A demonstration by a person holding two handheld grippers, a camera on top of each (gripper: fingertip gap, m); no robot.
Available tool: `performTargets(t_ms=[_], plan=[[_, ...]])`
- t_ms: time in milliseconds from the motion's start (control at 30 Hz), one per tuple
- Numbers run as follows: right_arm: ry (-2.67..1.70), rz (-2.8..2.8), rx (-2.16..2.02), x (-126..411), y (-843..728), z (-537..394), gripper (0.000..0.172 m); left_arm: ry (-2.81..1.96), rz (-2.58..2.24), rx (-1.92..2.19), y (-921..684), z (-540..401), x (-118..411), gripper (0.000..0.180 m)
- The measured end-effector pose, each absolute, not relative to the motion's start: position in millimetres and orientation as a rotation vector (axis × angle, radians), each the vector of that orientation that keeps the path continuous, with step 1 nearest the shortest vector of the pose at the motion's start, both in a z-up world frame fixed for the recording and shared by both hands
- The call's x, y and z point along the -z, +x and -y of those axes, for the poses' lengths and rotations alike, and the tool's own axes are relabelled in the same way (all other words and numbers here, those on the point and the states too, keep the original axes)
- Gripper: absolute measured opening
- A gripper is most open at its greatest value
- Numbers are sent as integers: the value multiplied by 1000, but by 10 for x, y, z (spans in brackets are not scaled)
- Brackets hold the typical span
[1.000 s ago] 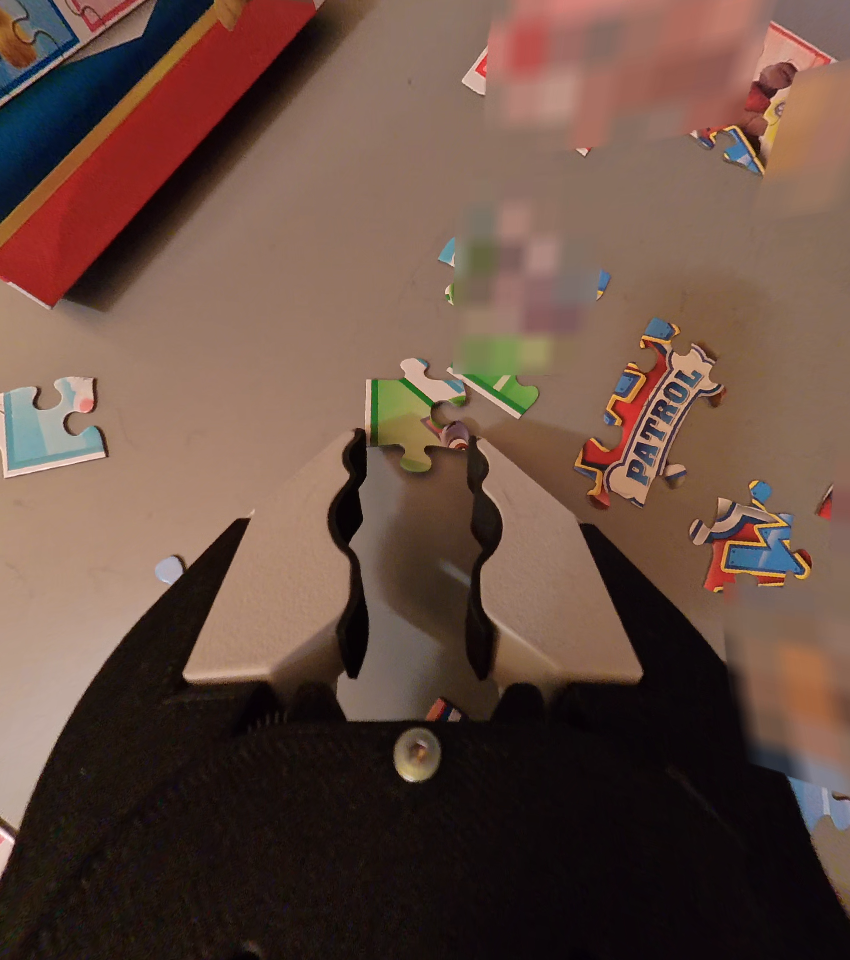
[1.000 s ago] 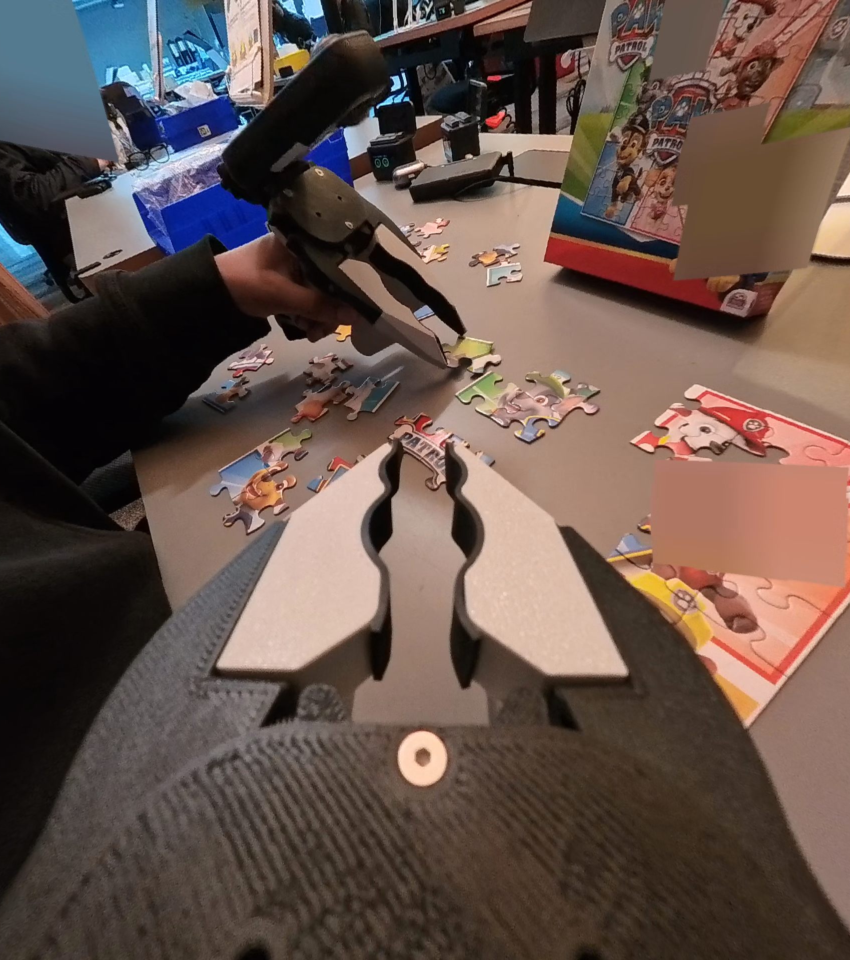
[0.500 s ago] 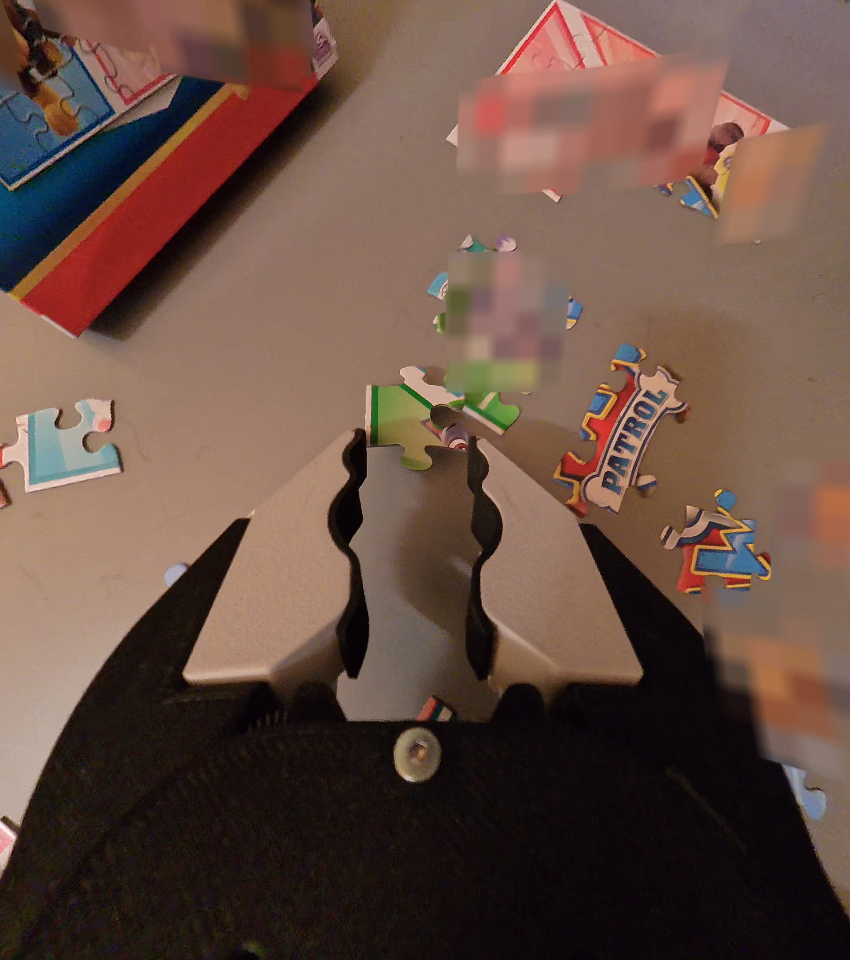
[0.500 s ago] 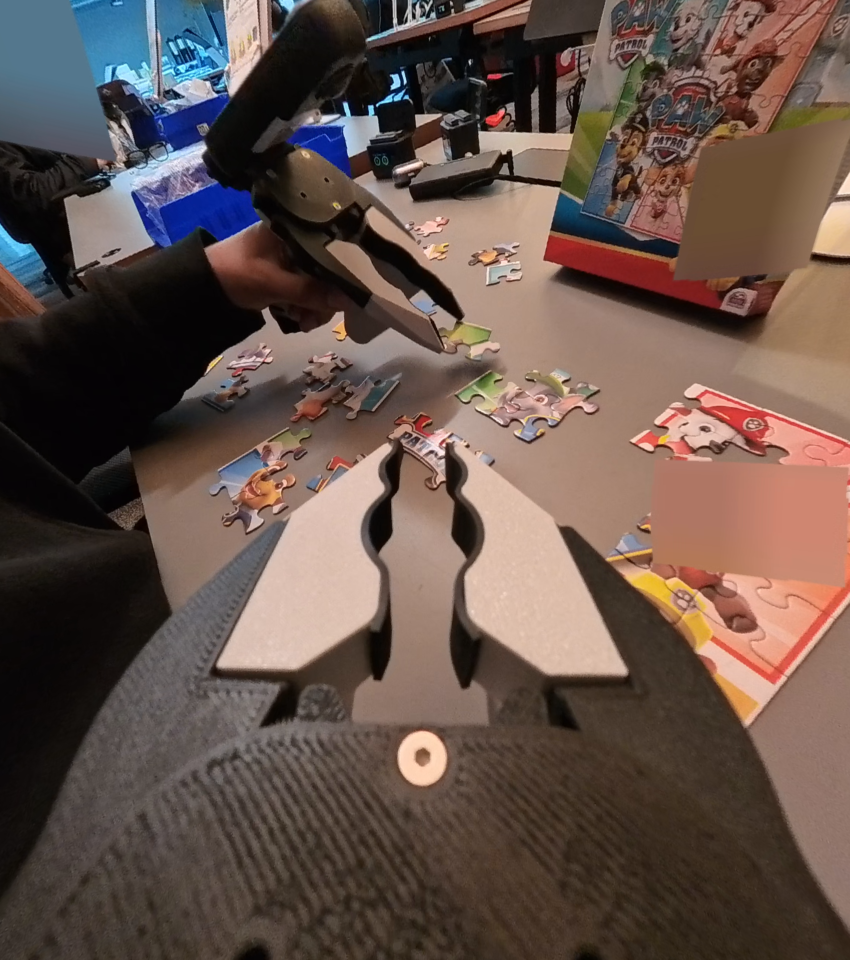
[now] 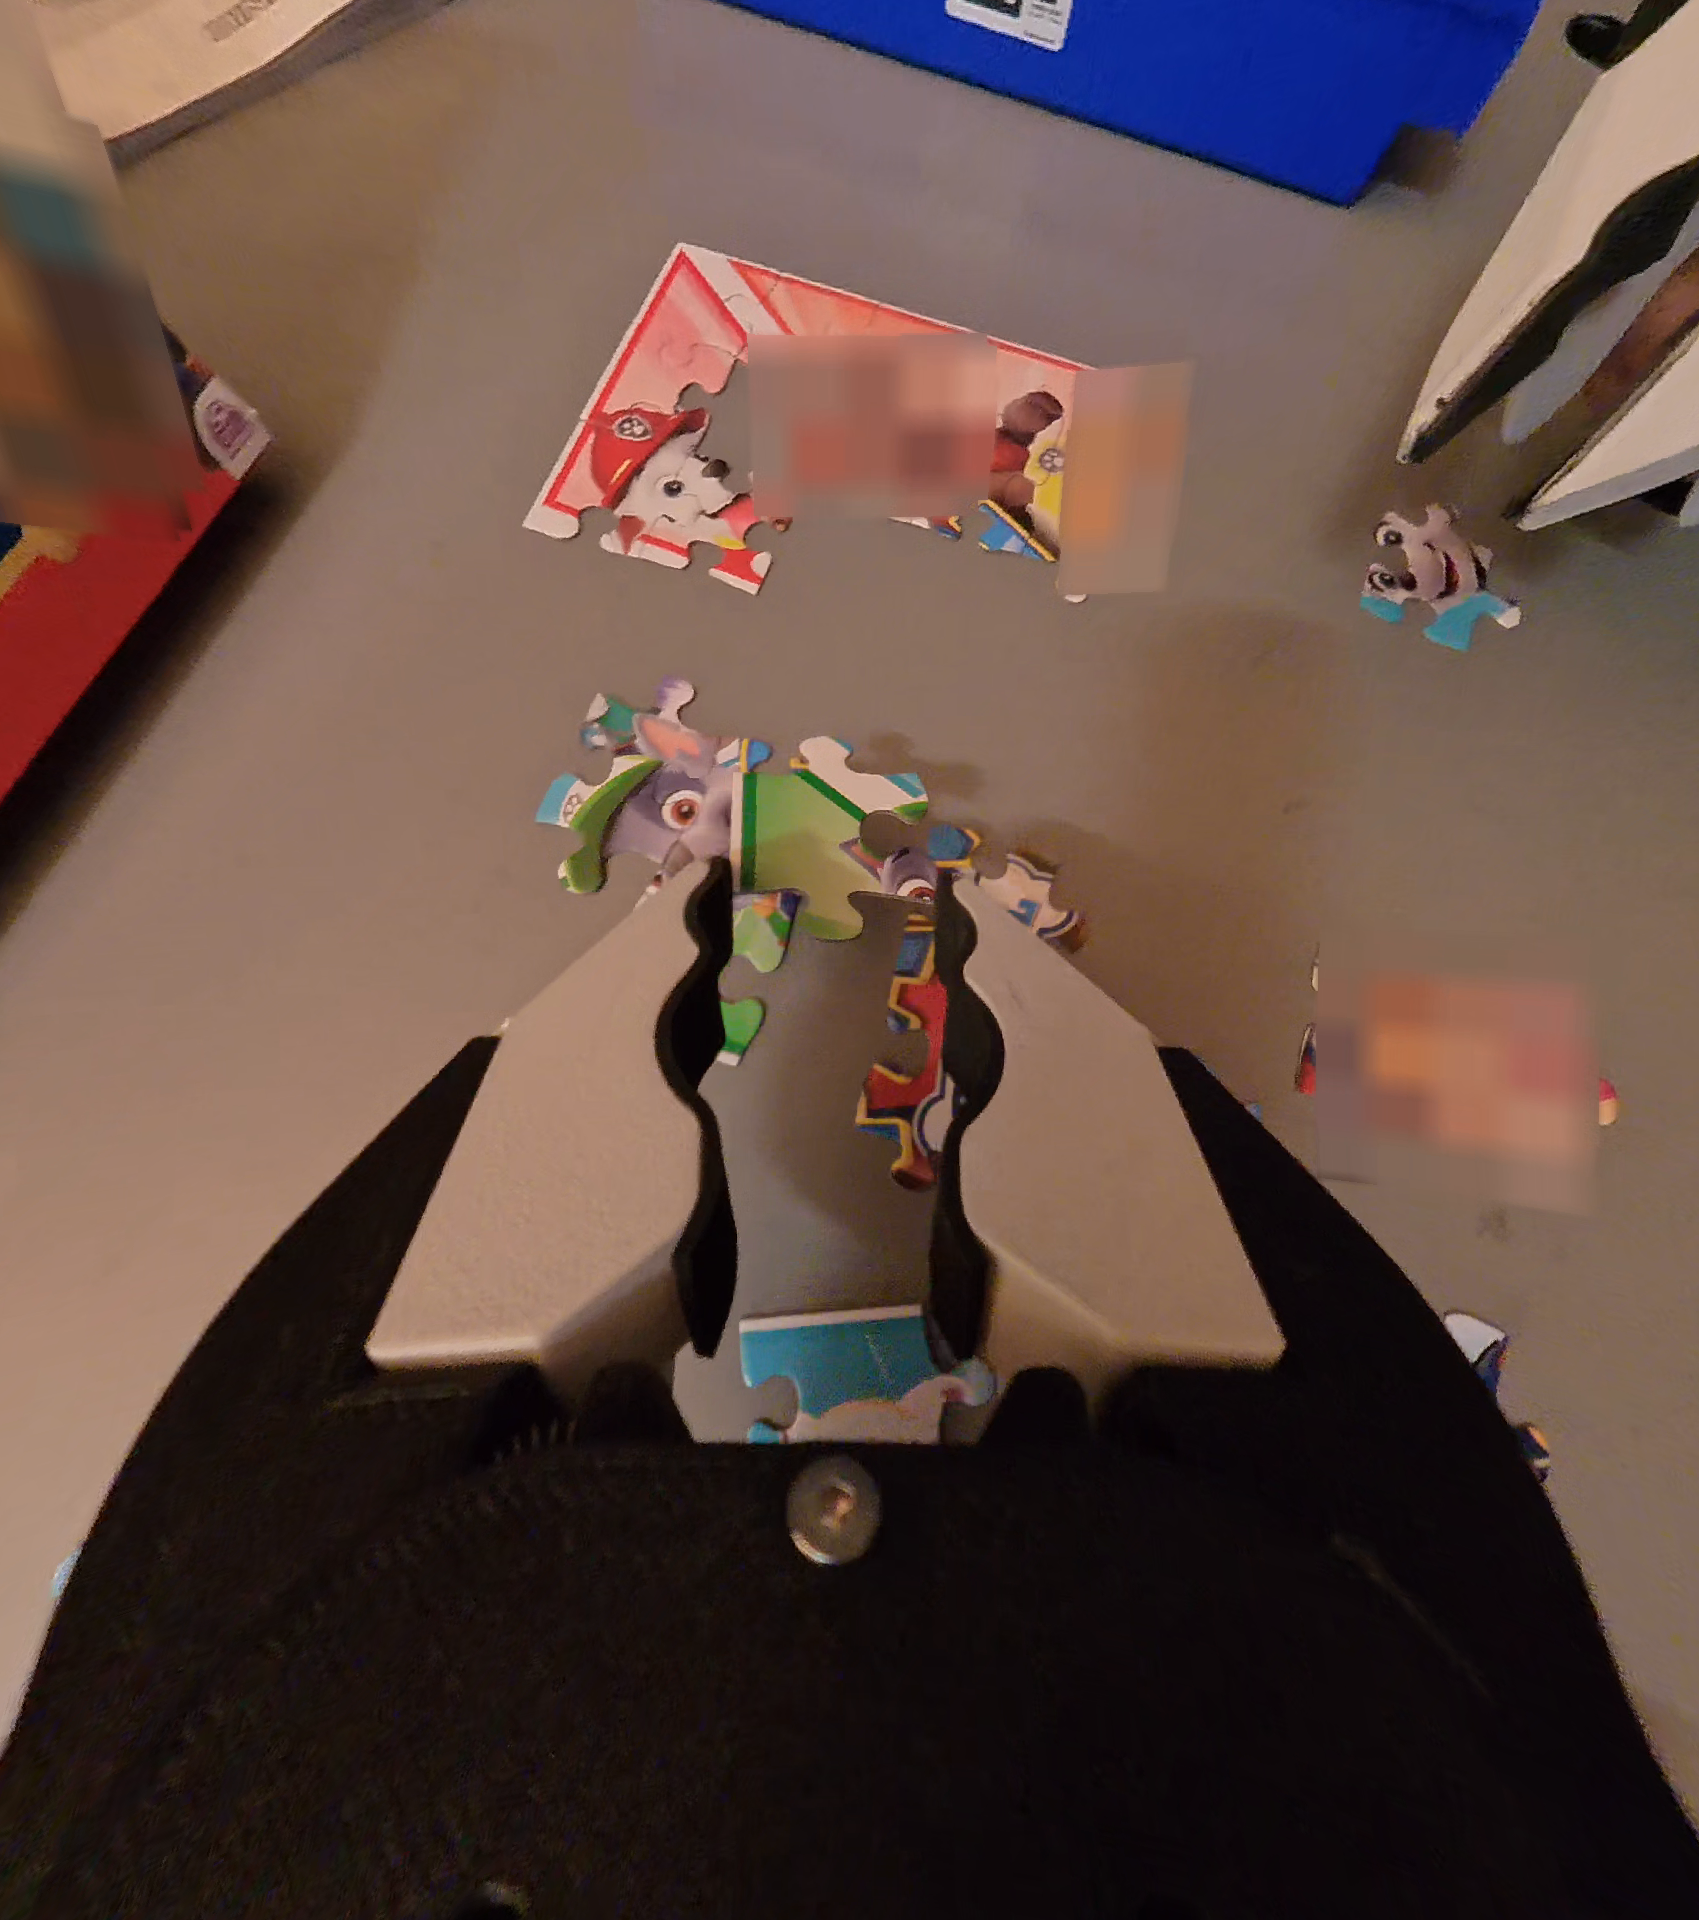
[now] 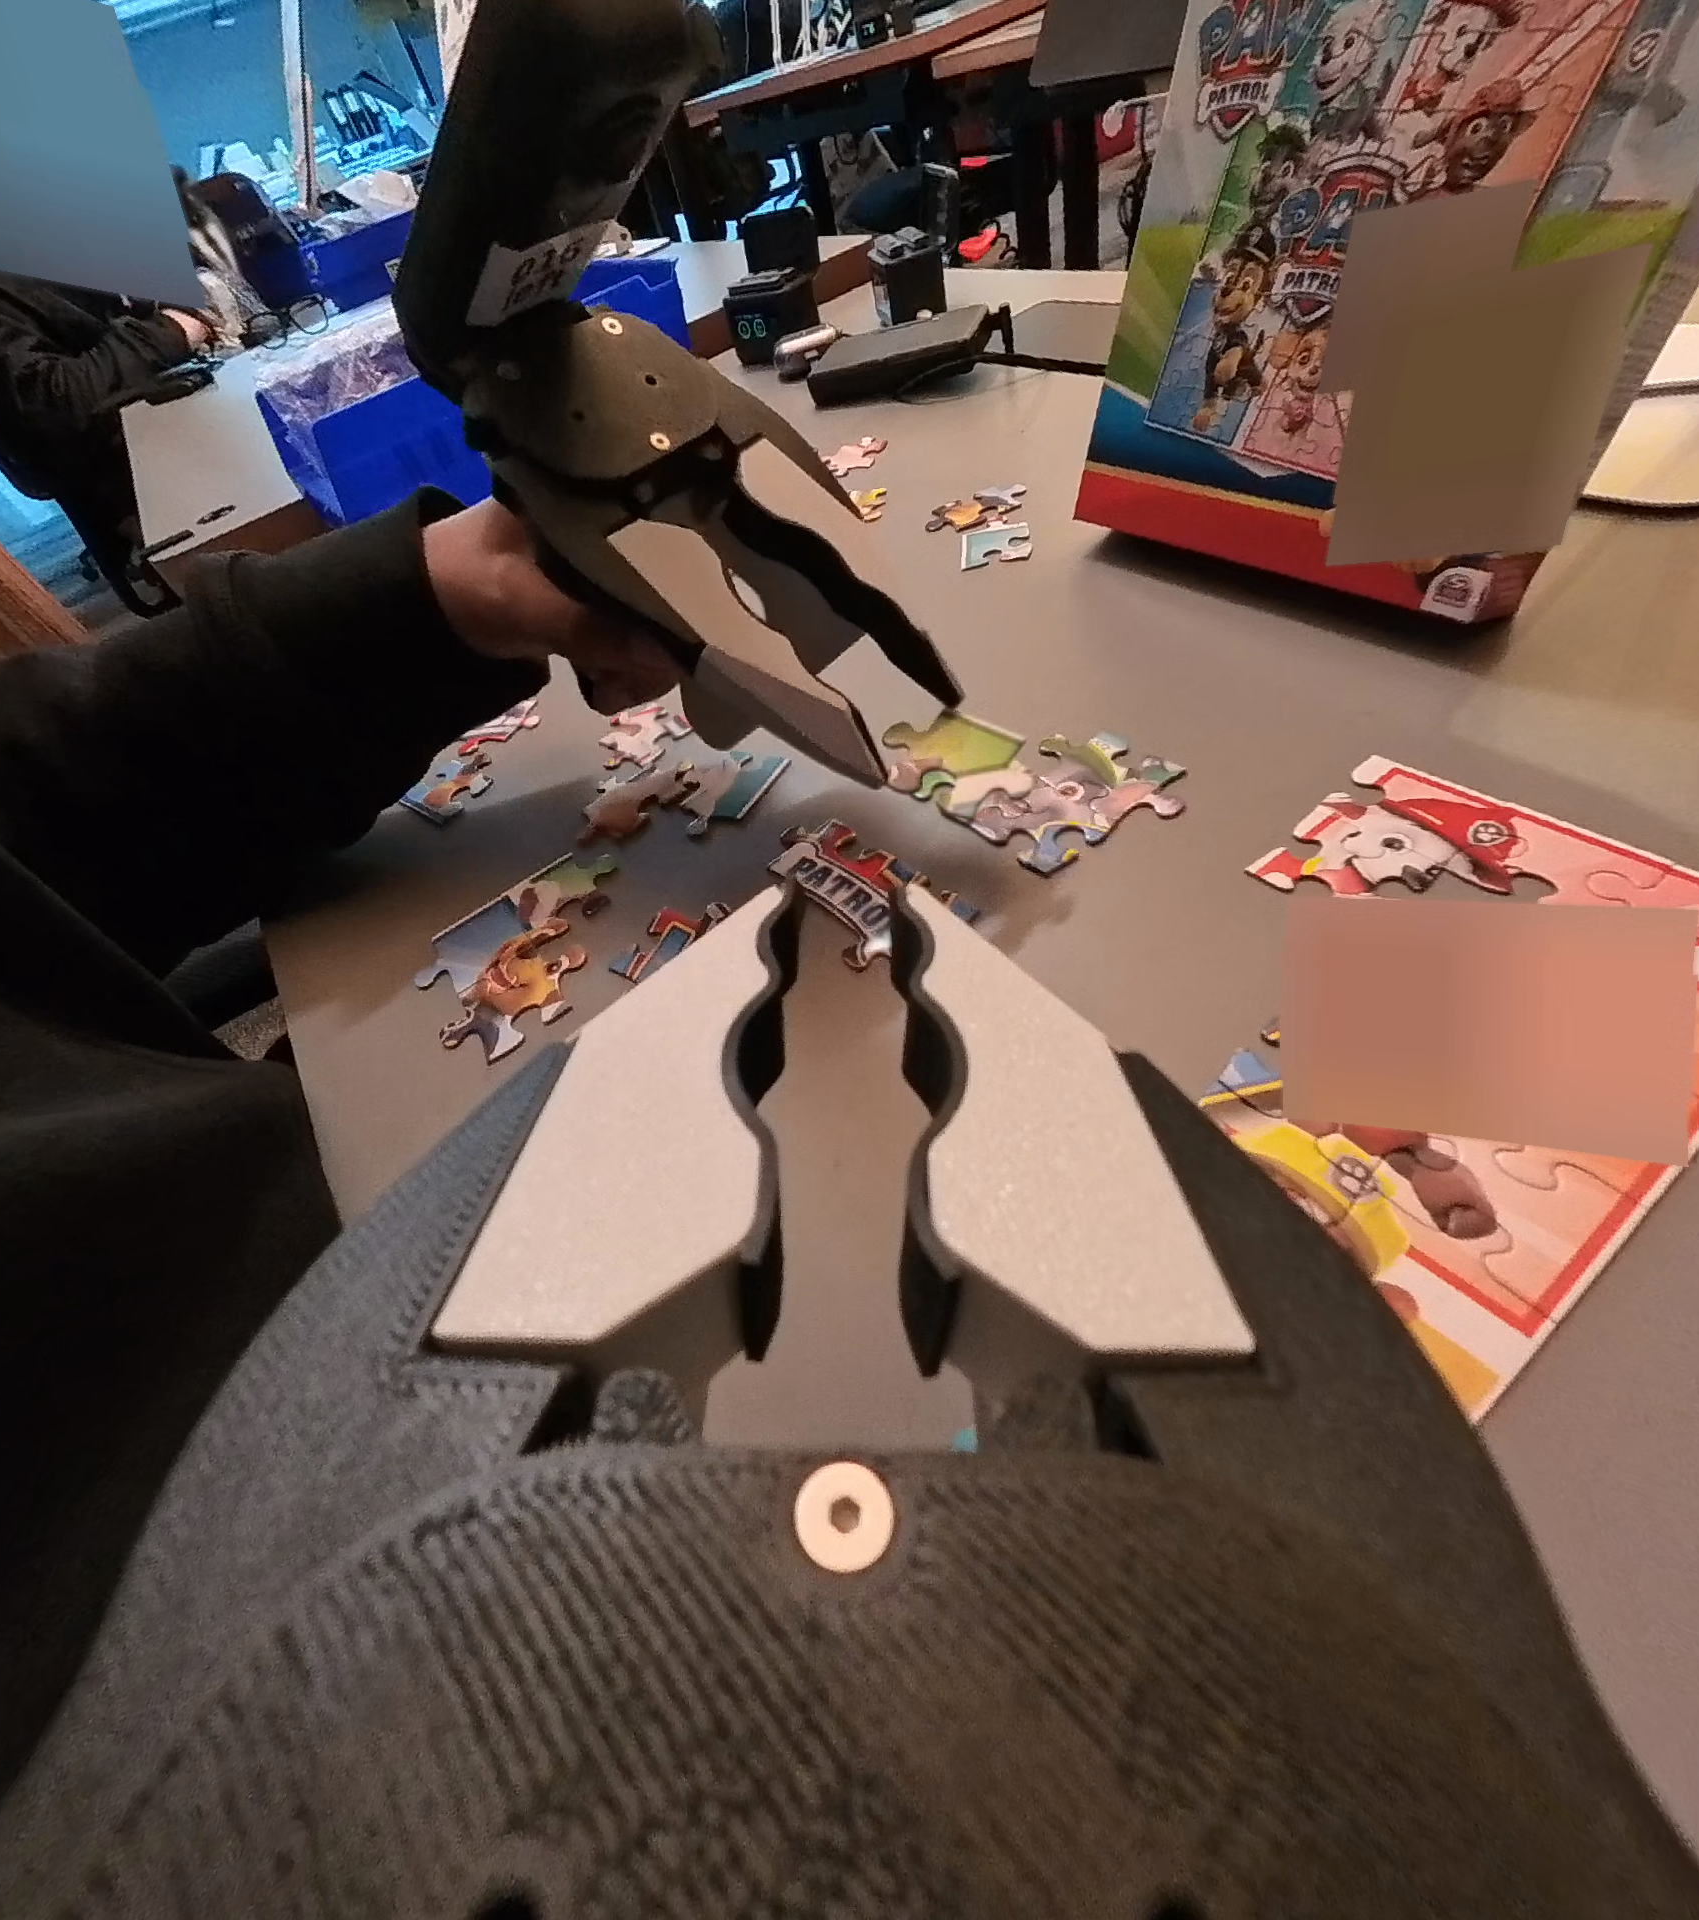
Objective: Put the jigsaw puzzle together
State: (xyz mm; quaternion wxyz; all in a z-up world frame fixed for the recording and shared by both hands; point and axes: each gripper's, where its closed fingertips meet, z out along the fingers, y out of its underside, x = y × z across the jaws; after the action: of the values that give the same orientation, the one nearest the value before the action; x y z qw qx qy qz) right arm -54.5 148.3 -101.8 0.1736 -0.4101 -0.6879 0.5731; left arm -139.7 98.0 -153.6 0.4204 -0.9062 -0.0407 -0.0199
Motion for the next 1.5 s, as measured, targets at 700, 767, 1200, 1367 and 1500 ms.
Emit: performTargets(t_ms=[700,767,1200,1367,1500], plan=[[-1169,1951,-1631,1040,-541,-1500,15,-2251,45,84,-1278,-1040,1510,36],[-1168,1950,-1631,1039,-542,-1500,15,-2252,44,86,-1275,-1039,1511,36],[-1170,1954,-1630,1046,-545,-1496,15,-2266,58,68,-1353,-985,1541,36],[-1173,1950,-1627,1046,-543,-1508,15,-2264,69,39,-1479,-976,1485,36],[-1178,1943,-1629,1043,-542,-1529,15,-2268,80,12,-1566,-955,1476,36]])
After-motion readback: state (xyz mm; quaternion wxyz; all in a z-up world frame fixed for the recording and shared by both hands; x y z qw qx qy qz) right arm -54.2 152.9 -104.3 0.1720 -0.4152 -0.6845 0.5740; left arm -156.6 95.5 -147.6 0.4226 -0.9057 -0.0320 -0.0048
